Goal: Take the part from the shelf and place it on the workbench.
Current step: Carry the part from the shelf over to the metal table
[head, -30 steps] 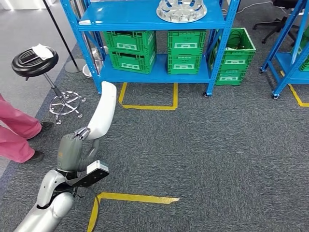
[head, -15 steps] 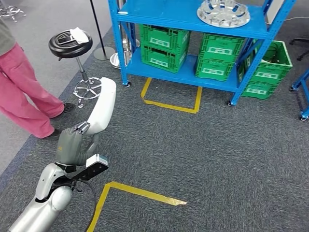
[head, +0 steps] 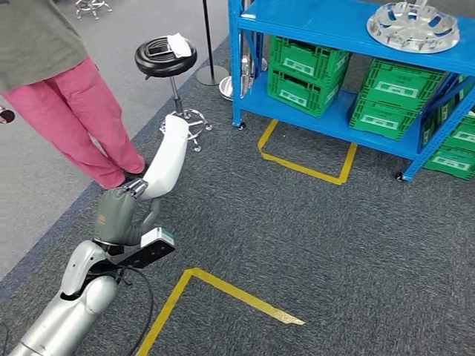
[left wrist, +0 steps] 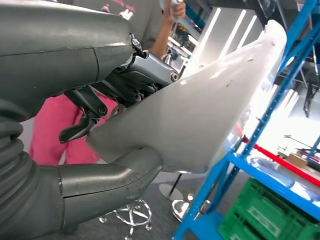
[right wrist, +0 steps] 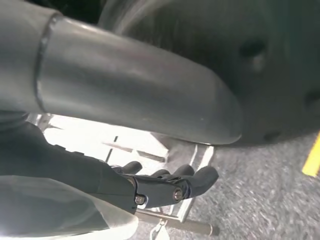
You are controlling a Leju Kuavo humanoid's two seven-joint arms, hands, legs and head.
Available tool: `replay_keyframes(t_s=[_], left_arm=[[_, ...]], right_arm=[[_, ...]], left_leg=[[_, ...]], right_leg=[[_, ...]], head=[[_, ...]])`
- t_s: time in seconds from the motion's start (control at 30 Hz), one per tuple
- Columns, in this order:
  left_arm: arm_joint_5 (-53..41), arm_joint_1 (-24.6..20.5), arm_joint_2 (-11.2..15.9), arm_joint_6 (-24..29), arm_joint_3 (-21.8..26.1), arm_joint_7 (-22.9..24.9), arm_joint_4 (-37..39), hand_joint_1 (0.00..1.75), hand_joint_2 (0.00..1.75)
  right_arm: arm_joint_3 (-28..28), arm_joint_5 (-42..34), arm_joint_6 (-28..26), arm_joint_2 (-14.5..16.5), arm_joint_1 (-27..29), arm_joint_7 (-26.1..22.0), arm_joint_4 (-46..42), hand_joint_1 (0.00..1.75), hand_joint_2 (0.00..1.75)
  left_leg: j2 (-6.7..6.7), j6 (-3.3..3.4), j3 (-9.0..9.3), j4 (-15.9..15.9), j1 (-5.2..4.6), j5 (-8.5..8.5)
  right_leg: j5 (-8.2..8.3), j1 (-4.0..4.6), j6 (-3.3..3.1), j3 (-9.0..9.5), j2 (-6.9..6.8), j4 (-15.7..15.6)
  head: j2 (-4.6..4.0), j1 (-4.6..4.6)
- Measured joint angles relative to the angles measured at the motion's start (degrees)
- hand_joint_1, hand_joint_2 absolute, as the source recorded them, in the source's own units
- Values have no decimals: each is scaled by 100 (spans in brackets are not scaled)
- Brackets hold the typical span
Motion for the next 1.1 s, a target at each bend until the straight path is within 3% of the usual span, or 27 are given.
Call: replay_keyframes(t_s=[0.07, 0.1, 0.13, 0.17, 0.23, 0.27, 0.33, 0.37, 0.43, 0.5, 0.57, 0.63, 0.67, 0.7, 0.73, 0.8, 0.87, 0.93, 1.0, 1.07, 1.1], left_arm=[[0, -86, -9, -19, -43, 36, 30, 175, 175], [0, -110, -14, -30, -62, 58, 46, 175, 175], [-1, -118, -15, -40, -78, 78, 60, 175, 175], [-2, -119, -14, -48, -92, 94, 72, 175, 175], [-3, -126, -8, -55, -116, 111, 83, 175, 175], [-3, -139, -4, -55, -127, 117, 83, 175, 175], [-2, -176, -3, -59, -149, 133, 81, 175, 175], [2, -190, -3, -63, -161, 143, 81, 175, 175], [23, -192, 1, -70, -186, 154, 81, 175, 175], [53, -207, -3, -68, -208, 158, 81, 175, 175], [82, -242, -30, -64, -234, 155, 83, 175, 175], [115, -258, -60, -59, -271, 144, 92, 175, 175], [129, -259, -70, -49, -290, 135, 99, 175, 175], [135, -258, -74, -30, -306, 128, 107, 175, 175], [134, -254, -74, -1, -316, 123, 110, 175, 175], [95, -207, -58, 90, -313, 120, 78, 175, 175], [17, -74, -20, 172, -271, 116, -25, 175, 175], [-55, 112, 44, 209, -196, 108, -150, 175, 175], [-121, 261, 107, 233, -112, 104, -254, 175, 175], [-206, 371, 131, 255, -33, 108, -347, 175, 175], [-252, 434, 133, 263, 6, 113, -389, 175, 175]], right_arm=[[-13, 1, 30, 9, 16, 88, 0, 0, 0], [-24, -1, 38, 10, 26, 114, 0, 0, 0], [-36, -3, 44, 10, 32, 129, 0, 0, 0], [-48, -3, 48, 10, 33, 138, 0, 0, 0], [-67, 5, 48, 10, 27, 143, 0, 0, 0], [-78, 15, 40, 10, 24, 141, -1, 0, 0], [-92, 39, -6, 9, 25, 122, -3, 0, 0], [-96, 52, -39, 7, 26, 99, -4, 0, 0], [-98, 73, -115, 4, 21, 19, -6, 0, 0], [-100, 88, -189, 1, 0, -85, -7, 0, 0], [-100, 107, -255, -1, -5, -191, -7, 0, 0], [-99, 154, -340, -4, 18, -390, -7, 0, 0], [-97, 189, -404, -8, 29, -573, -7, 0, 0], [-93, 227, -496, -15, 36, -846, -7, 0, 0], [-87, 267, -614, -22, 38, -1186, -8, 0, 0], [-55, 347, -929, -41, 42, -2127, -10, 0, 0], [7, 414, -1241, -61, 55, -3169, -12, 0, 0], [60, 441, -1426, -86, 61, -3901, -15, 0, 0], [87, 443, -1548, -111, 66, -4354, -21, 0, 0], [121, 425, -1665, -121, 93, -4823, -27, 0, 0], [138, 409, -1711, -122, 107, -5062, -31, 0, 0]], left_leg=[[332, -65, -292, 654, 21, -345], [414, -95, -445, 1002, 46, -482], [459, -119, -535, 1223, 72, -534], [487, -137, -531, 1247, 96, -481], [601, -146, -226, 703, 125, -134], [744, -137, -26, 337, 101, -1], [967, -69, 211, -152, 42, 81], [992, -30, 224, -209, 12, 38], [857, 48, 214, -247, 20, 41], [718, 120, 231, -290, 45, 61], [581, 177, 236, -309, 54, 73], [430, 203, 233, -308, 46, 73], [348, 204, 234, -306, 43, 73], [262, 202, 239, -303, 43, 74], [180, 199, 245, -298, 46, 74], [42, 171, 239, -276, 42, 73], [-55, 108, 205, -259, 37, 88], [-143, 41, 180, -264, 52, 113], [18, -15, 114, -122, 47, 15], [329, -66, -130, 438, 39, -298], [414, -88, -305, 829, 49, -478]], right_leg=[[-4, 4, -35, 18, -179, -13], [-13, 7, -42, 21, -274, -10], [-21, 8, -43, 24, -361, -8], [-32, 6, -39, 27, -442, -4], [-64, 5, -14, 55, -578, 3], [-85, 16, 10, 73, -639, 5], [-126, 53, 78, 96, -761, 9], [-139, 72, 114, 105, -829, 1], [-176, 73, 180, 128, -948, -15], [-347, 55, 223, 50, -747, 188], [-679, 46, 232, -282, -385, 864], [-885, 52, 230, -686, -250, 1569], [-832, 53, 228, -783, -233, 1669], [-666, 50, 223, -769, -221, 1535], [-425, 43, 214, -651, -184, 1200], [-61, 7, 195, -321, 51, 433], [13, -11, 175, -153, 220, 109], [25, -4, 132, -122, 138, 86], [43, -11, 67, -91, -1, 59], [36, -10, 13, -67, -166, 42], [25, -4, -7, -63, -250, 43]], head=[[0, -37], [0, -39], [0, -39], [0, -40], [0, -41], [0, -43], [0, -44], [0, -43], [0, -34], [0, -19], [0, 9], [0, 19], [0, 19], [0, 19], [0, 20], [0, 19], [0, 13], [0, 10], [0, -14], [0, -54], [0, -69]])
